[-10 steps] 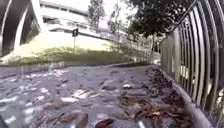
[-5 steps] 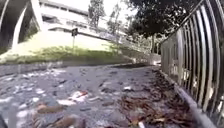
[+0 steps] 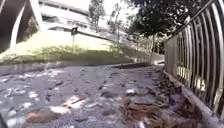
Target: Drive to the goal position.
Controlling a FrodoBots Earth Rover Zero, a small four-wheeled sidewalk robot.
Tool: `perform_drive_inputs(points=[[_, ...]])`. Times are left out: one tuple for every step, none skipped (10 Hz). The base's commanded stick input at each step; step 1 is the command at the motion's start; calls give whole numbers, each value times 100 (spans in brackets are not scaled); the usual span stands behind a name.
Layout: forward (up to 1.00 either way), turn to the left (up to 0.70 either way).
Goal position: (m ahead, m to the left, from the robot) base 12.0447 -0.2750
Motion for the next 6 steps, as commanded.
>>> perform_drive_inputs(points=[[50, -50], [50, -50], [50, -50], [50, -50], [50, -20], [50, 3]])
